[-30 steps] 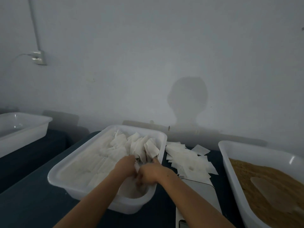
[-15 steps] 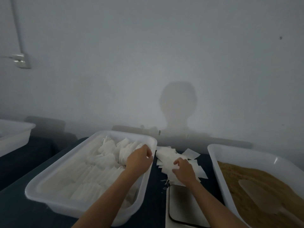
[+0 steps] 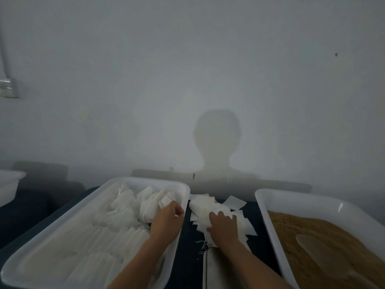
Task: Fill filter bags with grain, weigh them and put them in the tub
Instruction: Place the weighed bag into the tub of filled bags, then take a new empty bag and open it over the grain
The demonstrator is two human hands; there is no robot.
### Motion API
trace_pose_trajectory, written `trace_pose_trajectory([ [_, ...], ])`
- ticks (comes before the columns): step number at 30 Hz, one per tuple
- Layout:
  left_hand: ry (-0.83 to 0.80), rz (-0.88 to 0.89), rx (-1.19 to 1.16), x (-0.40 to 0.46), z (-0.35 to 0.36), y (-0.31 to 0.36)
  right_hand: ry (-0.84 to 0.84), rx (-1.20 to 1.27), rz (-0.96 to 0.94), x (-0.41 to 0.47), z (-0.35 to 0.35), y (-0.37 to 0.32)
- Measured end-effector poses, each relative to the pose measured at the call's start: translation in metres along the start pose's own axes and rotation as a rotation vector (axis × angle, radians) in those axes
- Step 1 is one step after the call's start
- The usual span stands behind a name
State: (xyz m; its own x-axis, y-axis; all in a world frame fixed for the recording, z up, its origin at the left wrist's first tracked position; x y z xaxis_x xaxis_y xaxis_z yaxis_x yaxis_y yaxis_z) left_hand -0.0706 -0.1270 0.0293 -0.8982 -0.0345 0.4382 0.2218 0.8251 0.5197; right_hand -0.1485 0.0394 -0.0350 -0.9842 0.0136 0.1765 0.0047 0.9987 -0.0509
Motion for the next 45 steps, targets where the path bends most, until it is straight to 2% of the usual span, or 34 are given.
trace_pose_trajectory([
  [5,0.015,-0.012,-0.032,-0.003,-0.001,0.0,0.097,0.05,0.003,-0.007,-0.018,0.0],
  [11,0.086,0.044,-0.125,0.0,-0.008,0.022,0.338,0.434,0.085,-0.021,-0.11,0.044],
  [17,0.036,0.155,-0.448,0.014,0.019,0.105,0.203,0.927,0.035,-0.041,-0.171,0.13],
  [22,-0.154,0.152,-0.83,0.014,0.074,0.19,0.057,1.084,0.001,-0.066,-0.167,0.207],
  [25,-0.234,0.183,-0.939,0.006,0.104,0.23,-0.062,0.986,0.094,-0.076,-0.134,0.248],
  [27,-0.272,0.216,-0.902,0.0,0.122,0.249,-0.117,0.915,0.153,-0.082,-0.118,0.268],
  [31,-0.27,0.272,-0.792,-0.009,0.151,0.268,-0.212,1.026,0.251,-0.098,-0.104,0.284],
  [36,-0.248,0.163,-0.756,-0.012,0.179,0.264,-0.283,1.096,0.357,-0.111,-0.094,0.291],
  [41,-0.199,0.104,-0.681,-0.006,0.187,0.251,-0.261,1.027,0.32,-0.114,-0.095,0.288],
  [43,-0.17,0.157,-0.621,-0.007,0.186,0.25,-0.266,1.037,0.358,-0.115,-0.092,0.291],
  [45,-0.117,0.317,-0.509,-0.01,0.177,0.26,-0.238,1.024,0.424,-0.115,-0.091,0.296],
])
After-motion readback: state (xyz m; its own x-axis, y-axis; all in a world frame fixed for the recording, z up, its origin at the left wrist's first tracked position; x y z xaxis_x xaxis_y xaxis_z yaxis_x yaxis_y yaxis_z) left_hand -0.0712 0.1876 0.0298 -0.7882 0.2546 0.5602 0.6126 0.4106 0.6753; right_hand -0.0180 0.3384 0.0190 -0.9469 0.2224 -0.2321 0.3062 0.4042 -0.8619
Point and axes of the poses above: each hand's wrist, its own x-axis towards the middle knuckle, its own z-axis out of the palm, y = z × x, the point moved 7 cm from there along x, towards the middle knuckle, and after that the axes turned 13 degrees about z, right-handed, at the moved point
